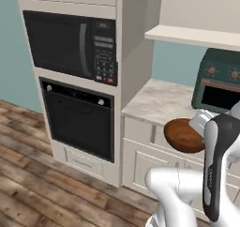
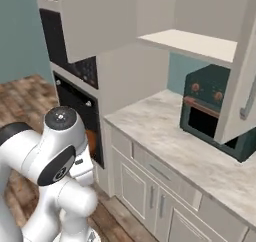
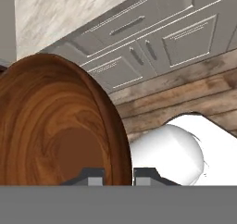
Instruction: Take the smaller bowl and place it next to the appetizer plate on the dining counter , and place the larger bowl next to the plate with cooked food.
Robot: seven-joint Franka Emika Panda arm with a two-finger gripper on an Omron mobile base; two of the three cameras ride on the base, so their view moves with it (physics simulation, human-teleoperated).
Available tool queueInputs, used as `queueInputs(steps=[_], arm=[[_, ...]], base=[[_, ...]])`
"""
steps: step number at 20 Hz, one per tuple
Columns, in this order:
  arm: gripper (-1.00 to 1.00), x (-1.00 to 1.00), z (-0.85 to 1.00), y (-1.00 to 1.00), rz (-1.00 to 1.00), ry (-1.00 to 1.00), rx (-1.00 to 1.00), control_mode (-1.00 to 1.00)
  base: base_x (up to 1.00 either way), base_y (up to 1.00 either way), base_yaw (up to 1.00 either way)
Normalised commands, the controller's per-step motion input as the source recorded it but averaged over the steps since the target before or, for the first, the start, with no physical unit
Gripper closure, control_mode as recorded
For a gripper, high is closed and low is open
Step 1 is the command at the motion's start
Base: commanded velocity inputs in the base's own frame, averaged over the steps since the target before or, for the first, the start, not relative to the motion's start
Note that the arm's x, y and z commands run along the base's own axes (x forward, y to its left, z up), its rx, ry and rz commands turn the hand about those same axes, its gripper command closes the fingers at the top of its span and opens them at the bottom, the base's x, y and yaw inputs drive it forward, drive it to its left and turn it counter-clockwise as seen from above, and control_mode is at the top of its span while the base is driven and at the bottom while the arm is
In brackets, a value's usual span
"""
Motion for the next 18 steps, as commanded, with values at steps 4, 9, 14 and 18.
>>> queueInputs(steps=[4,9,14,18], arm=[[1.00,0.00,0.00,0.00,0.00,0.00,0.00,1.00],[1.00,0.00,0.00,0.00,0.00,0.00,0.00,1.00],[1.00,0.00,0.00,0.00,0.00,0.00,0.00,1.00],[1.00,0.00,0.00,0.00,0.00,0.00,0.00,1.00]], base=[[-0.23,0.11,0.63],[0.16,0.17,0.57],[0.65,0.21,0.44],[0.98,0.39,0.32]])
